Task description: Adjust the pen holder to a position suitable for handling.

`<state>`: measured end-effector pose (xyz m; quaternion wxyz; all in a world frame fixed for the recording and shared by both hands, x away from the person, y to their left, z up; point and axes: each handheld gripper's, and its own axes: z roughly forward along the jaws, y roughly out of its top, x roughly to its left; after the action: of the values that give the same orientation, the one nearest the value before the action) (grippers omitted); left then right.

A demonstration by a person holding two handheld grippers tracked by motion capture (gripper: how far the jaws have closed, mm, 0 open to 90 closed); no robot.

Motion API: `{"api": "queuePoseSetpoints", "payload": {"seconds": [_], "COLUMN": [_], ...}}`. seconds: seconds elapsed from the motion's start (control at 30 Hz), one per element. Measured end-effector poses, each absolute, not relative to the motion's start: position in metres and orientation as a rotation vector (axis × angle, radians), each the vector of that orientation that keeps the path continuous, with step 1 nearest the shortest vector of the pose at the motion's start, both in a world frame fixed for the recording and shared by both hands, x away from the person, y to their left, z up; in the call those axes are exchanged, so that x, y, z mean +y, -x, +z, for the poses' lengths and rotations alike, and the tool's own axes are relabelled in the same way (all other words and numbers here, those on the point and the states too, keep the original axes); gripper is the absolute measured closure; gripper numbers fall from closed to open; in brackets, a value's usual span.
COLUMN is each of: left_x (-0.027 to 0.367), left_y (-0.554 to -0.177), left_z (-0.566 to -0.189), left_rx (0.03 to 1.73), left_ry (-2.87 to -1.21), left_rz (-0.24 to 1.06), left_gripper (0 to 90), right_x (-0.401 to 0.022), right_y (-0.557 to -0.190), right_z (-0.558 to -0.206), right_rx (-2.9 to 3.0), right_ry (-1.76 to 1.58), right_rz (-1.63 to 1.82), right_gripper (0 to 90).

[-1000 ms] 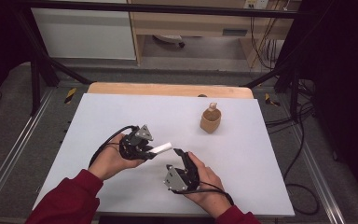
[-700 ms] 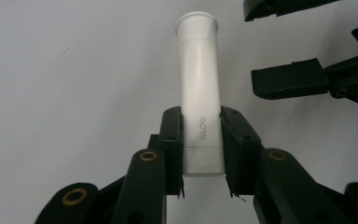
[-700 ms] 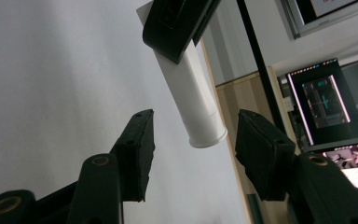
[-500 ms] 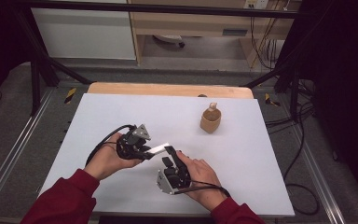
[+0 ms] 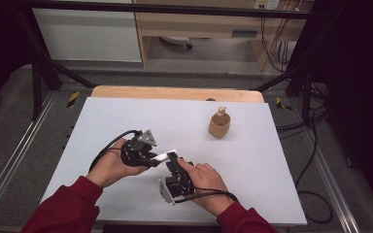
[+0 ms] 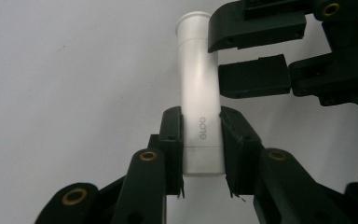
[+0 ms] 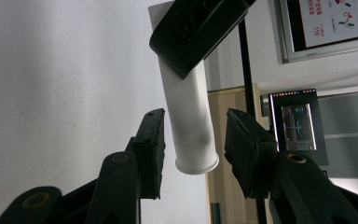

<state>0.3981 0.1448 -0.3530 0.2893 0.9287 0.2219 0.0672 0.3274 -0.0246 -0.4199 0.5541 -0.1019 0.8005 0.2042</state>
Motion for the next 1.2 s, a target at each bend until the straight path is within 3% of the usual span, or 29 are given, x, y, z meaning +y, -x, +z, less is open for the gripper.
{"api": "queuePoseSetpoints", "payload": {"seconds": [1.2], "left_x": [0.143], "left_y": [-0.398], "left_z": [-0.359], "left_rx": [0.590], "left_ry": [-2.484], "left_rz": [0.123], "left_gripper": [71.5], "right_x": [-0.015], "right_y": [-0.329], "right_z": [-0.432], "right_rx": [1.879], "right_ry": [0.327], "right_rz": [0.414], "right_gripper": [66.9]}}
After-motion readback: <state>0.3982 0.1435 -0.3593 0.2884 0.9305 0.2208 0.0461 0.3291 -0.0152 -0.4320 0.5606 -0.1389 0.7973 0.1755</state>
